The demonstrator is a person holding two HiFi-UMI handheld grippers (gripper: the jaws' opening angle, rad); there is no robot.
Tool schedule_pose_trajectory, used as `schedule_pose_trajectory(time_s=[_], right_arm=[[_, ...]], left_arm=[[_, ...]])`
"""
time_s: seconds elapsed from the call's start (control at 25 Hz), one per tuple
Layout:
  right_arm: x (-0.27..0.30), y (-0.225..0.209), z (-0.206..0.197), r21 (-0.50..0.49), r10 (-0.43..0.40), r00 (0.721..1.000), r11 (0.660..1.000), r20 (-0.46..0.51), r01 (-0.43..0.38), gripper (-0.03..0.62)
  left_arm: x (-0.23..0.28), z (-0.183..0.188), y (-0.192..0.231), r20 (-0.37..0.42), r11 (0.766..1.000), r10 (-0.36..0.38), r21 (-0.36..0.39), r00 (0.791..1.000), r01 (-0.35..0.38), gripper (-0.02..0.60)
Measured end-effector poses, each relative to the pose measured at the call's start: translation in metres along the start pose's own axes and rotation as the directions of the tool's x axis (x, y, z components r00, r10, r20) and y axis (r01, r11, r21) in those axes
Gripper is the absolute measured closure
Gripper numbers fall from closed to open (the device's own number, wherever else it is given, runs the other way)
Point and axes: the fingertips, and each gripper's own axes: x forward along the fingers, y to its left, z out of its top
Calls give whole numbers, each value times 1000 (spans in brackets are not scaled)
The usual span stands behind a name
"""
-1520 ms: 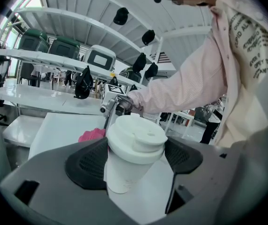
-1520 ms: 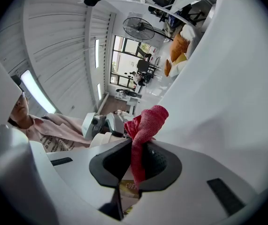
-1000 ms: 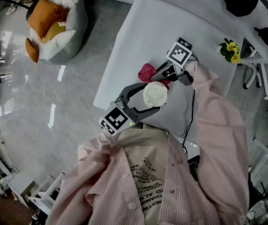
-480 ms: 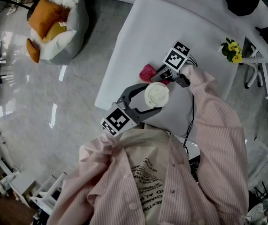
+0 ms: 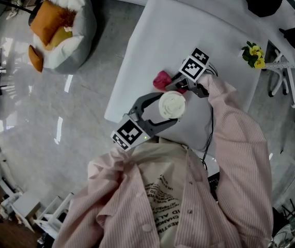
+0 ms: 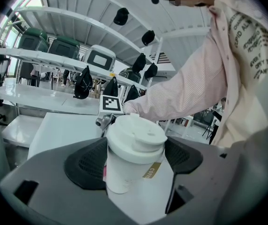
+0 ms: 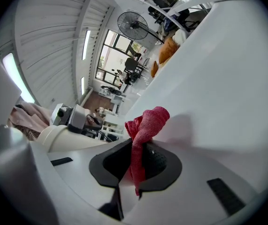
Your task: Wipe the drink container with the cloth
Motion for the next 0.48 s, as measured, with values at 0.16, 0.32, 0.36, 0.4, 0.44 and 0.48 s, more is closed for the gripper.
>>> schedule_pose_trajectory(time_s=[0.16, 0.32, 0.36, 0.4, 0.44, 0.48], right_arm=[[-9, 8, 1, -38, -17, 999, 999, 48, 19, 554], [-22, 16, 4, -61, -31, 990, 997, 140, 40, 554], [-26, 18, 5, -65, -37, 985, 997, 170, 49, 554], [-30, 22, 7, -74, -47, 978, 995, 202, 64, 554], [-34, 26, 10, -86, -60, 969, 993, 240, 83, 554], [-39, 30, 12, -99, -72, 957, 990, 281, 104, 554]], left_arm=[[0, -1, -2, -5, 1000, -2, 7, 1000, 2, 207], [-1, 0, 0, -10, 999, 19, 43, 1000, -18, 206], [-1, 1, 0, -10, 998, 25, 49, 1000, -25, 206], [-3, 1, 1, -9, 998, 32, 52, 999, -31, 206], [-5, 2, 1, -5, 998, 39, 53, 999, -39, 206], [-8, 3, 1, -1, 998, 47, 51, 999, -47, 206]])
